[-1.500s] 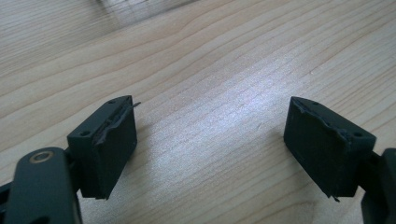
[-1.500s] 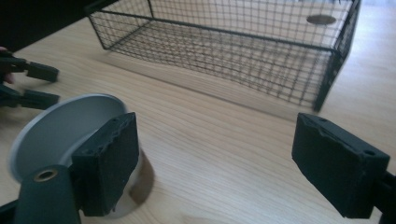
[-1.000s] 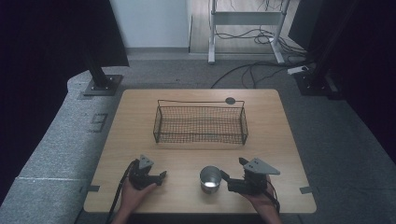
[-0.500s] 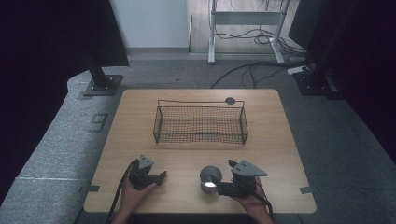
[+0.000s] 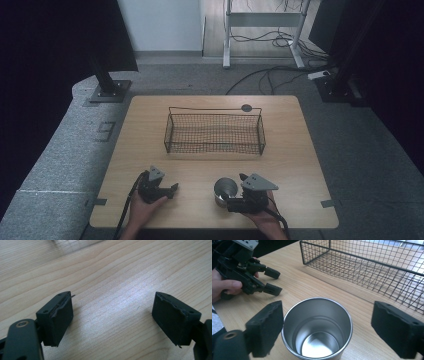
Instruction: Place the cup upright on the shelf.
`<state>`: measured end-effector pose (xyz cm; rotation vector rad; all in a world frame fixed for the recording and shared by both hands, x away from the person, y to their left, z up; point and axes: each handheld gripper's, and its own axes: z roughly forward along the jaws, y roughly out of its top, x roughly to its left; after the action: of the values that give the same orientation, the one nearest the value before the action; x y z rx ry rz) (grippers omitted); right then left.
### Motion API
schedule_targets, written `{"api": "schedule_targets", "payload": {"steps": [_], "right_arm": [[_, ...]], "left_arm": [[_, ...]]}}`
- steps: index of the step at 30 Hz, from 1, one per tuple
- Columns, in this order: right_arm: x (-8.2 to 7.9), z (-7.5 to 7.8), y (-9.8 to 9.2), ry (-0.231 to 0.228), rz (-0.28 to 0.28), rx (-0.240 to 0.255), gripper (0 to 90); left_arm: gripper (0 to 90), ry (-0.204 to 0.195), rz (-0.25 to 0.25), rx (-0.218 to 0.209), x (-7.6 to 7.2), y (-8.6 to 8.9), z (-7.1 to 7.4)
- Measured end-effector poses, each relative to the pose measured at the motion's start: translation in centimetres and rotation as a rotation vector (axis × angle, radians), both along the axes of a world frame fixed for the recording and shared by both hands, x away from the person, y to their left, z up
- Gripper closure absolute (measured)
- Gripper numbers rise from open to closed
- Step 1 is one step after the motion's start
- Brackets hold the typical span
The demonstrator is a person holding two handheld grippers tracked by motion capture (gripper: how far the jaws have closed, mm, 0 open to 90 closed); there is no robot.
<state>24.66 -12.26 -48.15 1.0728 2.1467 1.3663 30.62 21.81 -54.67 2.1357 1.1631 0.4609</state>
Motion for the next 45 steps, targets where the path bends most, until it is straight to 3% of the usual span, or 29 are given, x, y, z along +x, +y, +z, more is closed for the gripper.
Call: {"api": "schedule_targets", "payload": {"steps": [20, 27, 37, 42, 45], "right_arm": [[-0.5, -0.8, 1.5, -0.007, 0.031, -0.058, 0.0], [0.6, -1.9, 1.5, 0.026, 0.017, -0.064, 0.0], [1.1, -2.9, 2.3, 0.045, 0.039, -0.087, 0.0], [1.2, -3.5, 2.7, 0.045, 0.056, -0.112, 3.1], [1.2, -3.7, 2.7, 0.028, 0.038, -0.124, 10.9]], "left_arm": [[17.3, 0.000, 0.000, 0.000, 0.0, 0.0, 0.0], [17.3, 0.000, 0.000, 0.000, 0.0, 0.0, 0.0], [17.3, 0.000, 0.001, -0.001, 0.0, 0.0, 0.0], [17.3, 0.000, 0.001, -0.001, 0.0, 0.0, 0.0], [17.3, 0.000, 0.001, -0.001, 0.0, 0.0, 0.0]]}}
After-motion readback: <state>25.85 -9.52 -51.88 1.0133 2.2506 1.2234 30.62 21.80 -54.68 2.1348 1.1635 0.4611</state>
